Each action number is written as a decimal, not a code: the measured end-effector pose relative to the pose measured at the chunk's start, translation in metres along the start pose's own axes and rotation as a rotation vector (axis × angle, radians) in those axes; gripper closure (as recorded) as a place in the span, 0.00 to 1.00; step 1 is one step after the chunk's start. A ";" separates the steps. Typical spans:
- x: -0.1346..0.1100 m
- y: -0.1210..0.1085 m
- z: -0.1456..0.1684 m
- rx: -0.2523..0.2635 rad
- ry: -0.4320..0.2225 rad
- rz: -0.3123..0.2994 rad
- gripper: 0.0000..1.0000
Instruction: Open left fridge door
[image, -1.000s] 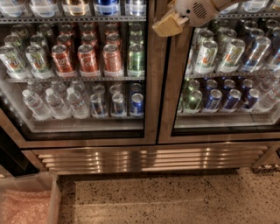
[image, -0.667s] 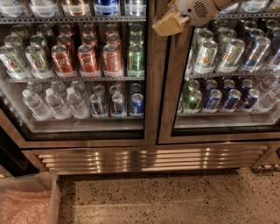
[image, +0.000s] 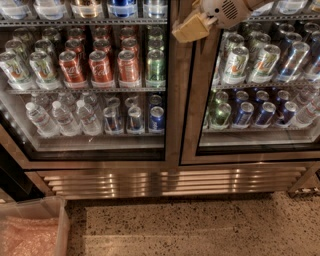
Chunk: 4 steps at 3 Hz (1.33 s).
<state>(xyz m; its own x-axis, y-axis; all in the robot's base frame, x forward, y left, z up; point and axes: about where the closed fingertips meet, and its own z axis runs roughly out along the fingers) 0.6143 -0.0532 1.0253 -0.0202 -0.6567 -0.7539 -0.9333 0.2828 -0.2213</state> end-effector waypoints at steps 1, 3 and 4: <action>-0.004 0.008 -0.001 -0.012 -0.020 -0.005 1.00; -0.015 0.038 -0.014 -0.047 -0.081 -0.035 1.00; -0.015 0.040 -0.015 -0.047 -0.081 -0.035 0.82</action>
Offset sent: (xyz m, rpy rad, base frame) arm -0.1615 0.0461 0.0131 0.2455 0.0951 0.2212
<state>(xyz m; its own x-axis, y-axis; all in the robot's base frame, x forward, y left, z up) 0.5717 -0.0428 1.0368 0.0397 -0.6060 -0.7945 -0.9489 0.2264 -0.2201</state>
